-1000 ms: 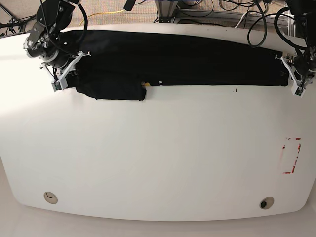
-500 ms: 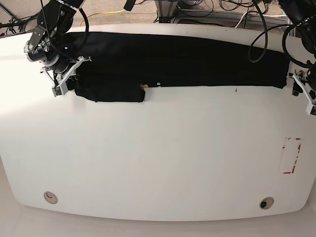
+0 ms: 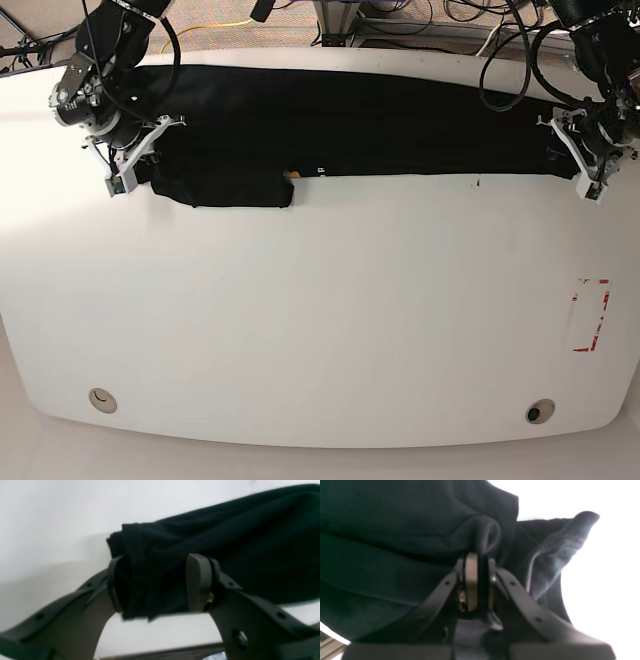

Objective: Fold the T-shirt properly
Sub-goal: 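Lift the folded layer with the right gripper, flipping it over the shirt, then pull the folded shirt edge outward with both grippers to straighten it, then hold the folded shirt edge with both grippers, adjusting the left grip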

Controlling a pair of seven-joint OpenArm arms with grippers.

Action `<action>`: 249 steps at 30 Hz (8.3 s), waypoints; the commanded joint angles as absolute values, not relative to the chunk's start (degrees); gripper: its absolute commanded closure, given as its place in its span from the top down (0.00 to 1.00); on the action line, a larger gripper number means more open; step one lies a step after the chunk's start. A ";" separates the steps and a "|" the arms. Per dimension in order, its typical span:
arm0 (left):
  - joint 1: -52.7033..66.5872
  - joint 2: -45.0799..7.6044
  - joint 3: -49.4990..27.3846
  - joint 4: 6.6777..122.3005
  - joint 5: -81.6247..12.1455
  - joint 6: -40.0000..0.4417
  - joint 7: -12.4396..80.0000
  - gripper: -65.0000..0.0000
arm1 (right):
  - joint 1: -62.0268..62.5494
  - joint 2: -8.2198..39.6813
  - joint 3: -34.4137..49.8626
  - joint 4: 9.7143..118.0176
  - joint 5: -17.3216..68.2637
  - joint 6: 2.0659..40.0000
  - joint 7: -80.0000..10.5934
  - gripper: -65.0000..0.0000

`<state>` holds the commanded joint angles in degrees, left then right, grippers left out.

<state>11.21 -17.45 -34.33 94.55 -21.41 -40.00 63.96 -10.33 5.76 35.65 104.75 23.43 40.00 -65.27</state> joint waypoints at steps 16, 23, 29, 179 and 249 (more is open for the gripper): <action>9.27 -21.67 -34.42 84.97 -19.30 -40.00 58.86 0.50 | -6.37 8.84 35.65 98.59 23.87 40.00 -65.71 0.15; 11.56 -20.97 -34.42 89.10 -19.30 -40.00 60.35 0.50 | -5.67 8.75 35.74 107.82 23.87 40.00 -70.02 0.52; 12.00 -19.65 -34.42 90.15 -19.30 -40.00 60.35 0.50 | -1.71 6.99 35.65 105.98 23.69 40.00 -71.69 0.73; 3.65 -11.47 -42.07 93.49 -25.80 -40.00 68.97 0.67 | -4.88 14.29 32.75 86.11 31.60 40.00 -64.22 0.27; 7.25 -16.22 -36.26 92.18 -32.66 -40.00 59.74 0.06 | -4.88 14.20 32.92 85.93 31.69 40.00 -64.13 0.26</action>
<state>7.25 -16.22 -36.26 92.18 -32.66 -40.00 59.74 -4.88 14.20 32.92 85.93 31.69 40.00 -64.13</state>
